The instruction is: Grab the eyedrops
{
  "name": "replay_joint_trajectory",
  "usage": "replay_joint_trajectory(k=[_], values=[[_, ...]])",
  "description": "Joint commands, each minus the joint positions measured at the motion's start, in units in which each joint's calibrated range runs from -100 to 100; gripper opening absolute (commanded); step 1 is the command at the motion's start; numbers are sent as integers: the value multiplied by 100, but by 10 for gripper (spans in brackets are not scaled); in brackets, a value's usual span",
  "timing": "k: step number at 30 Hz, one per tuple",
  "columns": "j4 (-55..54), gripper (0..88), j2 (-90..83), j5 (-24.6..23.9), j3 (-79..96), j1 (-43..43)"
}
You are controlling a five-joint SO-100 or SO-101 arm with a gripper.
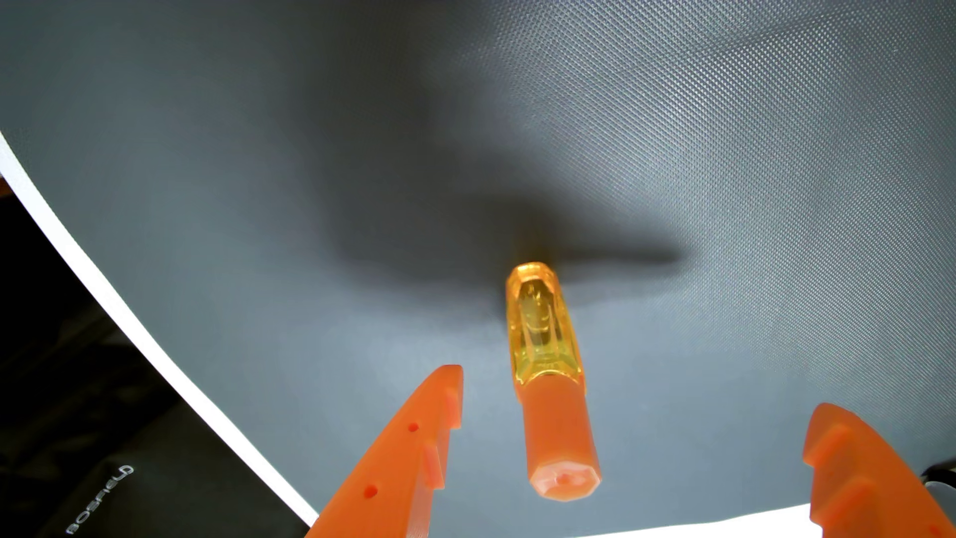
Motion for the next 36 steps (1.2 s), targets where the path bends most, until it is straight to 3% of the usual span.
replay_joint_trajectory(k=[1,12,36], values=[[-72,367,21,24,-203,60],[-167,357,463,92,-203,317],[-262,147,769,-123,-384,467]])
